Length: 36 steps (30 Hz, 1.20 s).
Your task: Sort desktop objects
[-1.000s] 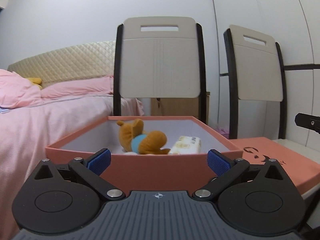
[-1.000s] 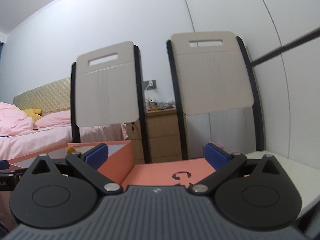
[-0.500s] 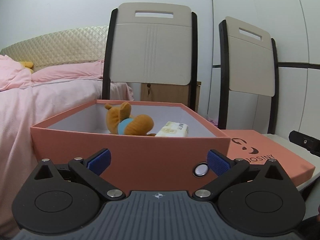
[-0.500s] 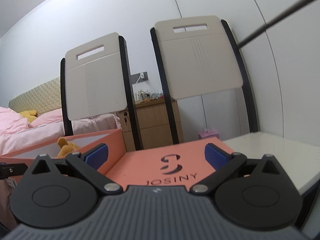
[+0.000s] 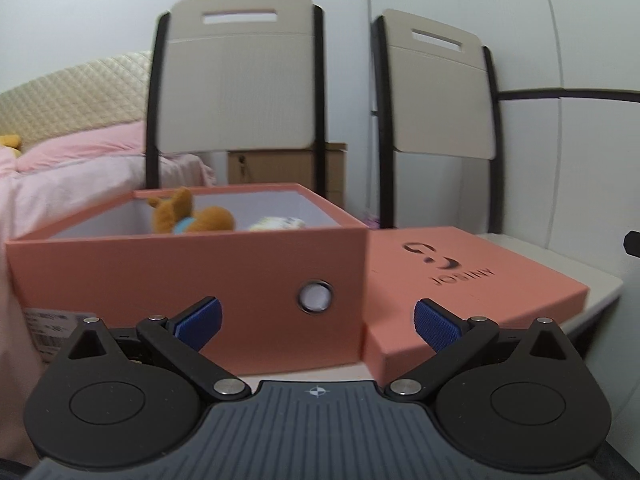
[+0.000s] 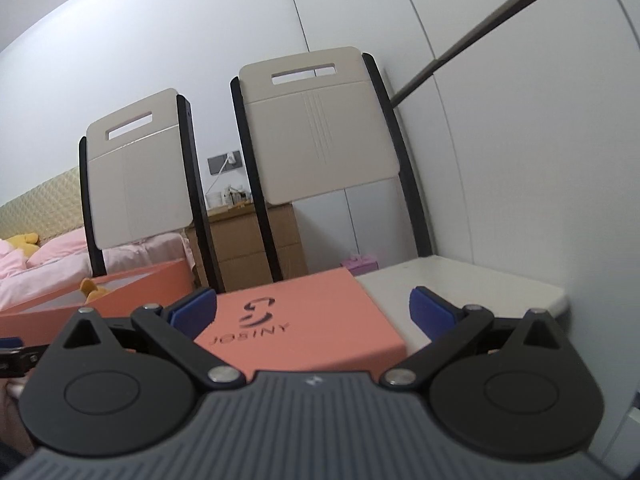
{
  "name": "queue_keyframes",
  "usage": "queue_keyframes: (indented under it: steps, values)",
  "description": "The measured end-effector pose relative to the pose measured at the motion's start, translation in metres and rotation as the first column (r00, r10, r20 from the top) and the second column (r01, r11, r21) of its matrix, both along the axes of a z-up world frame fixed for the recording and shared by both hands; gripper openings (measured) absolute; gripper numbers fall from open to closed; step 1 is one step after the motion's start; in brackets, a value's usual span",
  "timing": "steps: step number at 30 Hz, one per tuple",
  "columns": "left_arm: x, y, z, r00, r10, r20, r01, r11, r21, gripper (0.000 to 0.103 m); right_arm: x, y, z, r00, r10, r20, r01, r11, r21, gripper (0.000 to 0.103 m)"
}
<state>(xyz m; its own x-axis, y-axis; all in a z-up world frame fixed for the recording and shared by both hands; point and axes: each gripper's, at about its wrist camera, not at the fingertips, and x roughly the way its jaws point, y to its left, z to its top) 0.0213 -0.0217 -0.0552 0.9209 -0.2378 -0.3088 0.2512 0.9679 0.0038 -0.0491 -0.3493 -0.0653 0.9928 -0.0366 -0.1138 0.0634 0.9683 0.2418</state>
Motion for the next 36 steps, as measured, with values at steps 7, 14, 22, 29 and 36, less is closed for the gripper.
queue_keyframes:
  steps: [7, 14, 22, 29, 36]
  values:
    - [0.004, -0.024, -0.023, 0.994, -0.105, -0.042, 0.106, 0.994, 0.028, 0.103, 0.021, -0.022, -0.008, 0.996, 0.059, -0.065, -0.061, 0.998, -0.025, 0.103]
    - [0.036, -0.052, -0.04, 0.986, -0.138, -0.096, 0.146, 0.987, 0.073, 0.103, 0.09, -0.043, -0.03, 0.984, 0.117, -0.131, -0.12, 0.993, -0.014, 0.103]
    - [0.05, -0.064, -0.055, 0.971, -0.175, -0.162, 0.184, 0.982, 0.047, 0.103, 0.127, -0.047, -0.056, 0.962, 0.183, -0.202, -0.184, 0.983, 0.013, 0.103]
    - [0.05, -0.069, -0.057, 0.97, -0.186, -0.159, 0.197, 0.979, 0.059, 0.103, 0.132, -0.046, -0.057, 0.946, 0.247, -0.211, -0.244, 0.969, 0.042, 0.103]
    - [0.049, -0.064, -0.05, 0.96, -0.194, -0.2, 0.206, 0.978, 0.042, 0.103, 0.119, -0.041, -0.051, 0.941, 0.254, -0.224, -0.248, 0.967, 0.055, 0.103]
